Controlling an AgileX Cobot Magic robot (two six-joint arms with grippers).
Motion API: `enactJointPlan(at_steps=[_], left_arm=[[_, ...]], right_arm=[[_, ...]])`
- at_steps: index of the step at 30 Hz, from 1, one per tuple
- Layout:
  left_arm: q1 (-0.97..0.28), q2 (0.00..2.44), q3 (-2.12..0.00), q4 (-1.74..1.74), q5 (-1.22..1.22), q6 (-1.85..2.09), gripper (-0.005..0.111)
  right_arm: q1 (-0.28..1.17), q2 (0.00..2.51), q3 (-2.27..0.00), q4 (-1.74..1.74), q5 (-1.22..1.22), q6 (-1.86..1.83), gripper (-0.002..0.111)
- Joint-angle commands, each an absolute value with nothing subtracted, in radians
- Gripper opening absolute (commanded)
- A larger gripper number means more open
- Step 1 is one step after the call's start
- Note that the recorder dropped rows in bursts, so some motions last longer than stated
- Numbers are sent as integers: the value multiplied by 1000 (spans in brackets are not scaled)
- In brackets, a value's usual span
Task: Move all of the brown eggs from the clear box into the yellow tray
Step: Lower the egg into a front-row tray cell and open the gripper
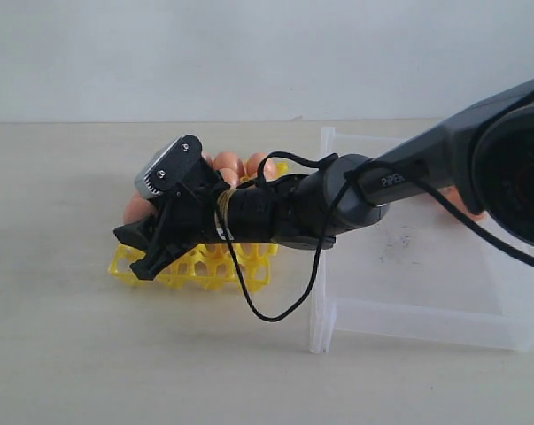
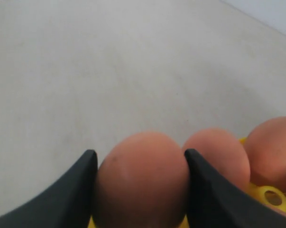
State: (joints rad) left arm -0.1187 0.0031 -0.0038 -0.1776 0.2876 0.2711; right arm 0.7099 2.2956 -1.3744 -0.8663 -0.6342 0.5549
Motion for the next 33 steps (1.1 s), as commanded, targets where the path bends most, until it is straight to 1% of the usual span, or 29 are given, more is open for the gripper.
enactJointPlan(at_steps=[1,24,33], left_arm=[[-125,0,0,-176,286,271,4],[-125,0,0,-176,286,271,4],[-125,0,0,-176,286,271,4]], right_arm=[[707,2319,-1408,-894,-633,579,0],[707,2325,-1419,-868,-608,558,0],[707,2325,-1419,-872,-551,552,0]])
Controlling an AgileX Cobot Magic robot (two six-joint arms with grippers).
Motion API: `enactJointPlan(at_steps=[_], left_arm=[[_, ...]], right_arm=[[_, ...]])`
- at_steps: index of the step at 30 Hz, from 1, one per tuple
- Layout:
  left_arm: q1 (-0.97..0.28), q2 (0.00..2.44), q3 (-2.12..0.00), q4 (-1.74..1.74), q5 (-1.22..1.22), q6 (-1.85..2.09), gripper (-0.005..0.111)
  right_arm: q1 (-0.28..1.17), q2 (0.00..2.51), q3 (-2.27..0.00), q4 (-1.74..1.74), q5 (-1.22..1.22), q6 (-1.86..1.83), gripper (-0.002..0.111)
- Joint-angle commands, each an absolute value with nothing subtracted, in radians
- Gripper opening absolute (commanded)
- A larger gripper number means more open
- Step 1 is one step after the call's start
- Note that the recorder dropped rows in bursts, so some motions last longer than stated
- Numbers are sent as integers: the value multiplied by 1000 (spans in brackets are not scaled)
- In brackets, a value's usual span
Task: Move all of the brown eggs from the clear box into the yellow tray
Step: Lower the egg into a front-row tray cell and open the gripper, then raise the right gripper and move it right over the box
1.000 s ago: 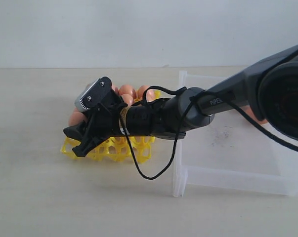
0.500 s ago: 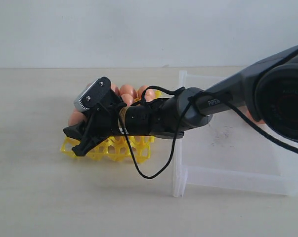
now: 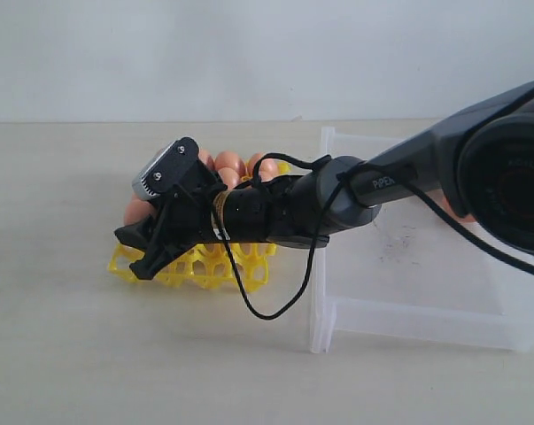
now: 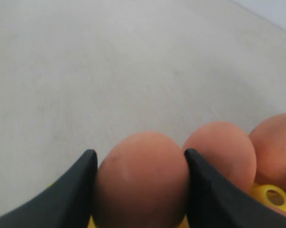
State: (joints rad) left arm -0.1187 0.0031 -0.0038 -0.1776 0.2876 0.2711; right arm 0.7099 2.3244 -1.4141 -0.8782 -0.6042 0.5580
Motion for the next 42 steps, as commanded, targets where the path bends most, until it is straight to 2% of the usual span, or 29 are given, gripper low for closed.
enactJointPlan(at_steps=[1,9,12,14,15,17,42], left_arm=[[-125,0,0,-176,286,271,4],[-125,0,0,-176,286,271,4],[-125,0,0,-176,286,271,4],[-125,0,0,-176,286,271,4],[-125,0,0,-176,286,271,4],[-125,0,0,-176,286,271,4],[-125,0,0,-176,286,271,4]], right_arm=[[707,2325,-1419,-872,-551,552,0],[707,2325,-1419,-872,-551,552,1],[707,2325,-1419,-872,-549,554,14],[707,2325,-1419,-865,-547,570,28],[707,2325,-1419,-831,-530,577,41],[707,2325,-1419,-805,-487,577,48],[707,2323,-1419,-786,-491,638,49]])
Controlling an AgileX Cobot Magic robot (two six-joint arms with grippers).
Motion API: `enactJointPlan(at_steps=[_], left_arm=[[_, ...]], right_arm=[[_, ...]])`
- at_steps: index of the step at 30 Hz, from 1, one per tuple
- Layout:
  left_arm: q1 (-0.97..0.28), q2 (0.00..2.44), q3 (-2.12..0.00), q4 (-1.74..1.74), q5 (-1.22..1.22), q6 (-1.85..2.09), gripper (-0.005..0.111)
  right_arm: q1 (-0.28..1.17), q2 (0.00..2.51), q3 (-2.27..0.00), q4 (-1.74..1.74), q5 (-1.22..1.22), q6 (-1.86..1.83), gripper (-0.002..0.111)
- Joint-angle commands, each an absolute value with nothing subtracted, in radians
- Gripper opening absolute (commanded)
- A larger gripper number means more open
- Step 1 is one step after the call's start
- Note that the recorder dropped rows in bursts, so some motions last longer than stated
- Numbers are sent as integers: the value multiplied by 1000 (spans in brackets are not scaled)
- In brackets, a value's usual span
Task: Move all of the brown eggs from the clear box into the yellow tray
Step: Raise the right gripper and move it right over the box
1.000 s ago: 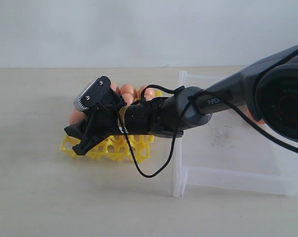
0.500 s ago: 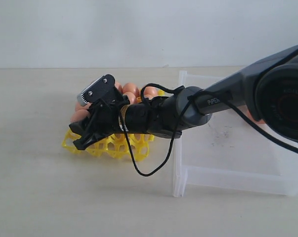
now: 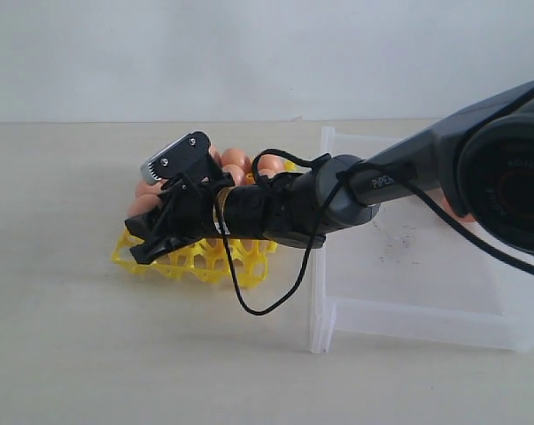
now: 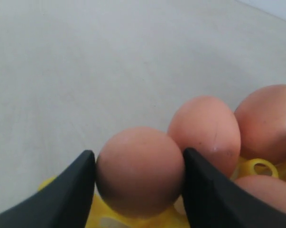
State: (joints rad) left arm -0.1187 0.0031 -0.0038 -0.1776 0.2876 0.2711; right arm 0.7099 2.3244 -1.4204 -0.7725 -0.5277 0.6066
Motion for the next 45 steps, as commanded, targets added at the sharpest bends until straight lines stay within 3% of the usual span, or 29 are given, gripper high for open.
enactJointPlan(at_steps=[1,16,26,29,33,38,45], left_arm=[[-125,0,0,-176,286,271,4],[-125,0,0,-176,286,271,4],[-125,0,0,-176,286,271,4],[-125,0,0,-176,286,271,4],[-125,0,0,-176,286,271,4],[-125,0,0,-176,286,271,4],[-125,0,0,-176,286,271,4]], right_arm=[[707,2321,-1419,-796,-491,650,49],[707,2138,-1417,-957,-250,893,49],[707,1918,-1316,-1291,-39,1232,48],[707,1830,-1252,-1291,152,1185,36],[707,1729,-1197,-1291,444,1050,0],[665,1679,-1195,-1236,640,872,0],[351,1673,-1211,-608,534,444,0]])
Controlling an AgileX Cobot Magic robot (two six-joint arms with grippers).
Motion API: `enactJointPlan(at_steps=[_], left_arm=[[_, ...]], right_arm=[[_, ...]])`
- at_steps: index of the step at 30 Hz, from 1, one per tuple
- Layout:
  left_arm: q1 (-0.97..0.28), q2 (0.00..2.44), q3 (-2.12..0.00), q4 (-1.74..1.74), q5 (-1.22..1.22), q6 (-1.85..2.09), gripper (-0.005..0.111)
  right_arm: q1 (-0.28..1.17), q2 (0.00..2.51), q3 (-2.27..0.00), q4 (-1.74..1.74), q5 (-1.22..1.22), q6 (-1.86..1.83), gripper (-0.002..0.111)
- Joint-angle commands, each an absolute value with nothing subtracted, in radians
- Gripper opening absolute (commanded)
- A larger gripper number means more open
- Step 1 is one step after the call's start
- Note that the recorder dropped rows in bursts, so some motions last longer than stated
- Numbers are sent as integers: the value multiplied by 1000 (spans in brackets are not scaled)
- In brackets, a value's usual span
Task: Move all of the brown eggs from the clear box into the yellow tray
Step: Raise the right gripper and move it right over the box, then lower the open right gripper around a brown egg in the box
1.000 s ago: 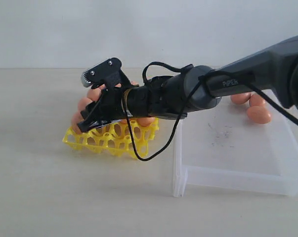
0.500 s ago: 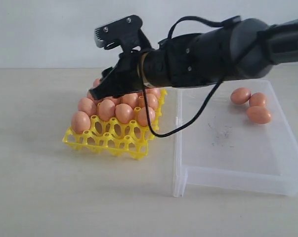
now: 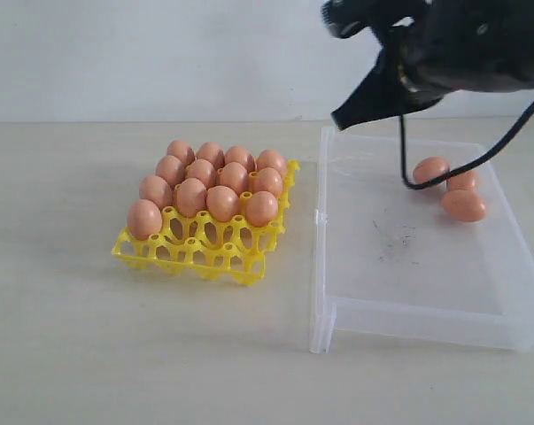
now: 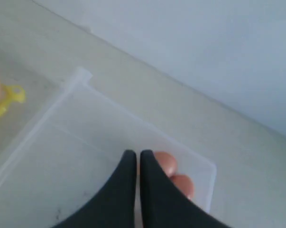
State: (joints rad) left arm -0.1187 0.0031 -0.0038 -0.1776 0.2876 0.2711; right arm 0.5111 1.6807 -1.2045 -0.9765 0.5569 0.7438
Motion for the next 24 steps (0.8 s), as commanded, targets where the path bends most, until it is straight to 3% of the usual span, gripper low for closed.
enactJointPlan(at_steps=[1,7,10,14,17,21,24], left_arm=[[-125,0,0,-176,286,271,4],[-125,0,0,-176,286,271,4],[-125,0,0,-176,286,271,4],[-125,0,0,-176,286,271,4],[-125,0,0,-176,286,271,4],[-125,0,0,-176,286,271,4],[-125,0,0,-176,286,271,4]], right_arm=[[302,1675,-1211,-477,535,301,0],[103,1753,-1278,39,773,-379,0],[87,1819,-1337,31,880,-482,0],[93,1885,-1386,35,828,-509,1],[93,1929,-1419,16,801,-529,14],[93,1976,-1442,-8,783,-532,50],[93,2003,-1444,-13,753,-526,56]])
